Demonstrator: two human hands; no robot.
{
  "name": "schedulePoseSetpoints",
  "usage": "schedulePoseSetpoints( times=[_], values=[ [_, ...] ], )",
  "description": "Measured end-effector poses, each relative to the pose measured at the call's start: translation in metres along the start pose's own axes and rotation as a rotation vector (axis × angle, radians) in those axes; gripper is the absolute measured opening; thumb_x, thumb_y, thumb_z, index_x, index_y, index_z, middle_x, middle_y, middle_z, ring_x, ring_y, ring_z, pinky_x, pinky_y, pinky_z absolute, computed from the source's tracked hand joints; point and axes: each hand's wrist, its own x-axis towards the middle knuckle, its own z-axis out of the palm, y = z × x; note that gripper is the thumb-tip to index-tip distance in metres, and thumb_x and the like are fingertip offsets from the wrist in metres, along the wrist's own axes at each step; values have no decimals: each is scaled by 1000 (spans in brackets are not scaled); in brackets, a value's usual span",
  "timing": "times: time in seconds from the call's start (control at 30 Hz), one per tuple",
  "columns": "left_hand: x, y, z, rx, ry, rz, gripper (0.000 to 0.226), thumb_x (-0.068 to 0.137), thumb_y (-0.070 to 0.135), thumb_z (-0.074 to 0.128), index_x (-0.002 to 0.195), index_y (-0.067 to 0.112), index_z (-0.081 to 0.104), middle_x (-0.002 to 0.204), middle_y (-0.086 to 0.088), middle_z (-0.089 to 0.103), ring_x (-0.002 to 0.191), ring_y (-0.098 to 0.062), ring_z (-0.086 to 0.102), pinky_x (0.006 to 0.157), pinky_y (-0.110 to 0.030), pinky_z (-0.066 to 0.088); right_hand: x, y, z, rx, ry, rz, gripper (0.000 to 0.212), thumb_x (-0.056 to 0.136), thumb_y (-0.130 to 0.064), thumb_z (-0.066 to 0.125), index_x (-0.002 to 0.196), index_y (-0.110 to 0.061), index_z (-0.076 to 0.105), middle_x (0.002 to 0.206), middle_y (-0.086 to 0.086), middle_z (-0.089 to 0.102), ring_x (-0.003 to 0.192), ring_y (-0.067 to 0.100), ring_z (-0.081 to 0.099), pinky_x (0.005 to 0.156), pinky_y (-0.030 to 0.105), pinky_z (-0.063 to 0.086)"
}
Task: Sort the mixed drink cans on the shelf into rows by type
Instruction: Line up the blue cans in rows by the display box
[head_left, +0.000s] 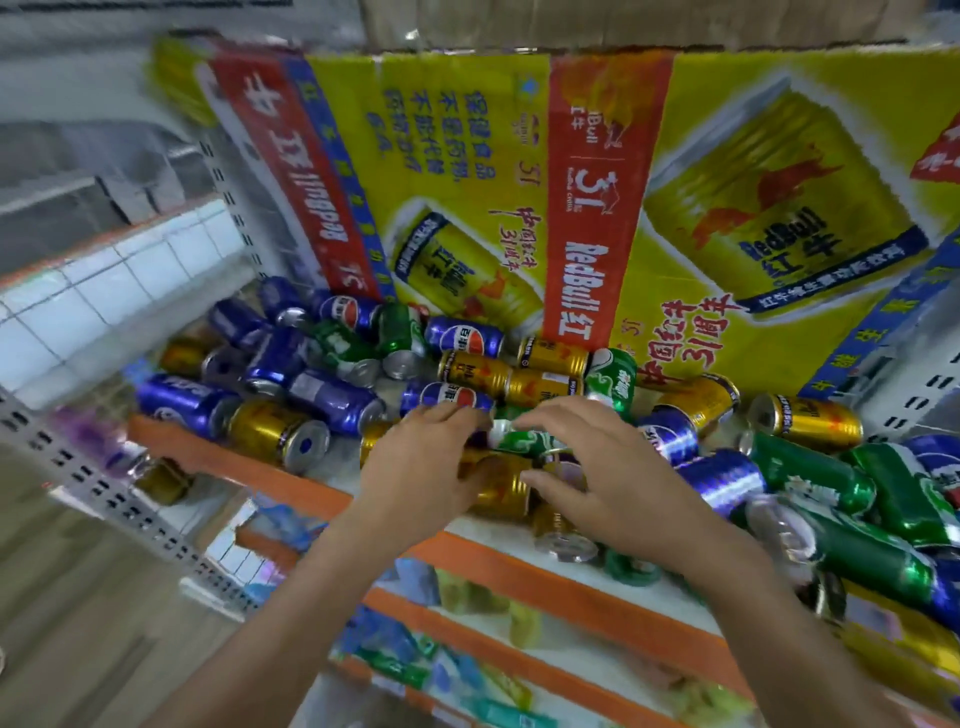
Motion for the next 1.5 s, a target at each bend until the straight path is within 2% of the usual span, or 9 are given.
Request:
schedulePoseSetpoints(
  times=[0.33, 0.47, 0.63, 0.77, 0.93, 1.07, 1.27, 1.4, 1.5],
  values=[
    [-22, -194, -58, -6, 49, -115, 42, 83, 39, 62, 121, 22, 60, 122, -2, 59, 111, -28, 54, 89, -39, 47, 137, -88, 102, 4, -135, 46, 44, 93, -41, 53, 135, -29, 45, 135, -10, 41, 125, 9, 38, 101, 23, 33],
    [-20, -262, -74, 36, 54, -169, 39, 87, 29, 60, 126, 22, 56, 131, -1, 51, 118, -25, 50, 97, -38, 45, 187, -113, 131, 9, -126, 67, 43, 94, -37, 55, 134, -25, 45, 136, -5, 44, 125, 11, 38, 98, 18, 28],
    [-19, -331, -87, 123, -141, -210, 60, 80, 11, 55, 138, 21, 42, 143, -1, 35, 134, -23, 32, 102, -36, 38, 240, -123, 162, -40, -132, 125, 50, 90, -32, 61, 136, -19, 43, 135, 3, 44, 124, 19, 41, 95, 20, 28],
    [-12, -351, -89, 141, -281, -201, 67, 83, 18, 58, 143, 24, 31, 149, 2, 28, 138, -20, 22, 105, -37, 36, 274, -119, 176, -77, -164, 153, 54, 90, -32, 61, 138, -17, 41, 137, 5, 42, 126, 21, 40, 99, 26, 32],
    [-6, -359, -86, 205, -345, -176, 72, 83, 21, 61, 145, 26, 27, 151, 1, 26, 140, -22, 17, 112, -39, 29, 318, -109, 188, -242, -291, 33, 66, 83, -5, 58, 143, -23, 37, 150, 7, 28, 137, 28, 27, 110, 37, 30],
    [0, -353, -79, 327, -329, -14, 70, 84, 15, 57, 145, 30, 26, 151, 7, 26, 142, -21, 13, 117, -40, 15, 331, -114, 205, -565, -442, -191, 72, 84, -18, 65, 145, -33, 30, 157, 6, 15, 142, 30, 14, 108, 50, 32],
    [9, -343, -53, 431, -277, 1, 60, 82, 36, 62, 136, 32, 36, 137, 7, 43, 131, -28, 24, 107, -47, 24, 337, -123, 207, -693, -474, -209, 65, 89, -19, 59, 145, -27, 28, 157, 10, 9, 141, 37, 11, 100, 54, 39],
    [11, -347, -55, 326, -299, -19, 62, 81, 42, 62, 137, 33, 37, 136, 5, 37, 129, -25, 26, 113, -47, 20, 337, -128, 216, -771, -443, -242, 55, 92, -22, 56, 142, -20, 33, 152, 18, 18, 134, 46, 19, 95, 50, 43],
    [10, -353, -66, 147, -238, -34, 70, 71, 48, 70, 133, 35, 40, 128, 5, 37, 119, -17, 36, 107, -38, 32, 341, -118, 215, -730, -471, -266, 66, 83, -26, 66, 141, -20, 33, 150, 16, 22, 133, 43, 21, 96, 49, 46]
  ],
)
